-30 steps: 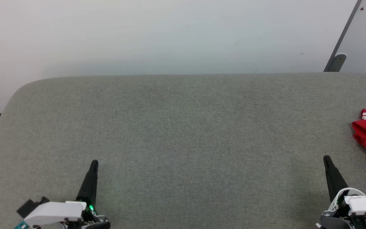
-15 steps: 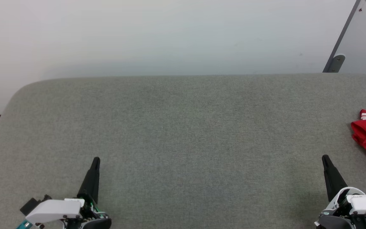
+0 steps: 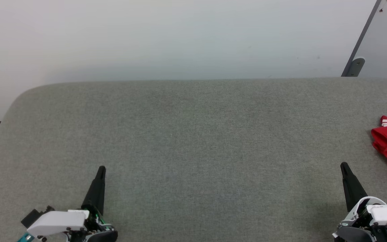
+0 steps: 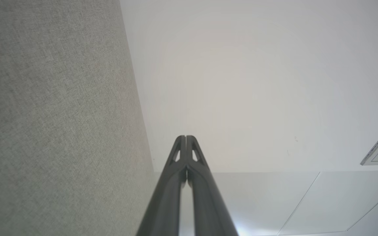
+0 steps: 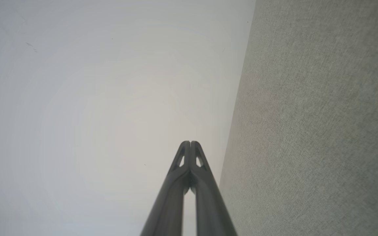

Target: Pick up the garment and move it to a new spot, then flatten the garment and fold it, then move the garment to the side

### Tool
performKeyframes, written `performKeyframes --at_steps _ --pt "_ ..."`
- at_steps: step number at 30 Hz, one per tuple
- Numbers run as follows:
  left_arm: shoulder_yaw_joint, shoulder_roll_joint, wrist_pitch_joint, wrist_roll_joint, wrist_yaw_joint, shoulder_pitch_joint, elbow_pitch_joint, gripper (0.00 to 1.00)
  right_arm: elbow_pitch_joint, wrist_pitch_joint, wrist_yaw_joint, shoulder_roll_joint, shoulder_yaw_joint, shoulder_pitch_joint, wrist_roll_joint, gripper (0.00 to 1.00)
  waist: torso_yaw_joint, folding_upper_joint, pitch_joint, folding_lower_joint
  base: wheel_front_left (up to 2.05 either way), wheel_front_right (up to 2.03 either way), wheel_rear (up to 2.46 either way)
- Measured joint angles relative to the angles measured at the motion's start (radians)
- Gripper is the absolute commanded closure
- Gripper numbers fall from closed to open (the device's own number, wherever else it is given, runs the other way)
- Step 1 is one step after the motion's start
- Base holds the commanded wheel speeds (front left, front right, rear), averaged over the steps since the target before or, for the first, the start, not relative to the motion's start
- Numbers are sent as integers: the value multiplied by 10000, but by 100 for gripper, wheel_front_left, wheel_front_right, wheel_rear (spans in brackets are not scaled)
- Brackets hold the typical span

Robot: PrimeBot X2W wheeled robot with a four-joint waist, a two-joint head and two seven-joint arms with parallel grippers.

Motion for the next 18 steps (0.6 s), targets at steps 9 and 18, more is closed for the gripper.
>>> performKeyframes --at_steps 9,18 --pt "19 -10 25 2 0 -1 0 100 0 2 0 4 -8 0 0 100 0 0 0 0 0 0 0" --pt "35 -21 27 6 0 -1 0 100 0 4 0 6 -13 0 -2 100 0 0 0 0 0 0 0"
